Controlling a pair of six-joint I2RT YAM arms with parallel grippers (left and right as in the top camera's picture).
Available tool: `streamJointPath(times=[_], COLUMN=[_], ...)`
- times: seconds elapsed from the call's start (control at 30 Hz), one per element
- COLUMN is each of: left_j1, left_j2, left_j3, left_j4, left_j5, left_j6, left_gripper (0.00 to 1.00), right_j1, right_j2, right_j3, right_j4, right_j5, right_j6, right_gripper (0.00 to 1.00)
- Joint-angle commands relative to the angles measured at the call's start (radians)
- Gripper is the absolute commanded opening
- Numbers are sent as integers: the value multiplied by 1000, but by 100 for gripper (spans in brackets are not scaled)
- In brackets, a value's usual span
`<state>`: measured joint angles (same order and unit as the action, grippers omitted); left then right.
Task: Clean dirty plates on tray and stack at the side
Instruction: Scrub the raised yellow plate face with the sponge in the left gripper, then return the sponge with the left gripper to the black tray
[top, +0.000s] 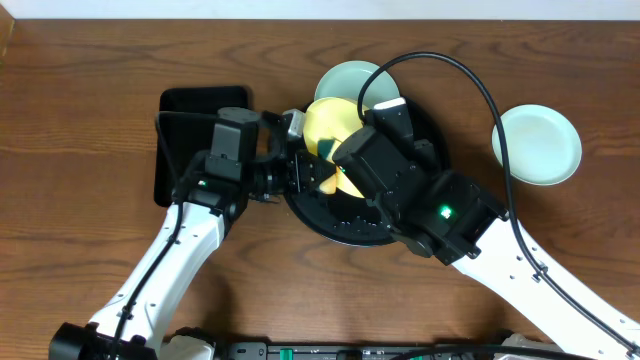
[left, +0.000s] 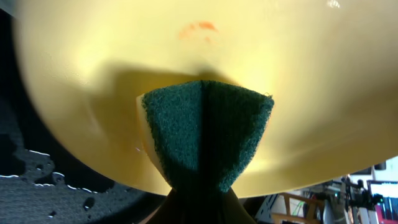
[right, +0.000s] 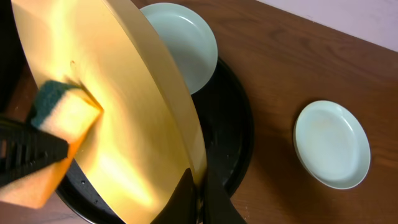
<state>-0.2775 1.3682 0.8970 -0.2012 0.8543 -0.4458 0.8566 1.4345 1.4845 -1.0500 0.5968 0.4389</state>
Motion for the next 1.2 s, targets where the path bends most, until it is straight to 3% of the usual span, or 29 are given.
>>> streamJointPath(times=[0.0, 0.53, 0.7, 1.17], left_j1=[21, 36, 80, 230], left_j2=[-1, -3, -38, -281], left_j3=[10, 17, 66, 71], left_j4=[16, 211, 218, 135], left_j5=[-3, -10, 97, 110], left_j6=[3, -23, -60, -154], left_gripper=[8, 8, 8, 8], right_j1=[3, 27, 1, -64], right_j2=[-13, -15, -15, -15], right_j3=[-1, -1, -1, -1], right_j4=[3, 3, 4, -8], right_j5=[-30, -29, -8, 323], right_j6=[-10, -26, -26, -37], right_gripper=[1, 1, 1, 1])
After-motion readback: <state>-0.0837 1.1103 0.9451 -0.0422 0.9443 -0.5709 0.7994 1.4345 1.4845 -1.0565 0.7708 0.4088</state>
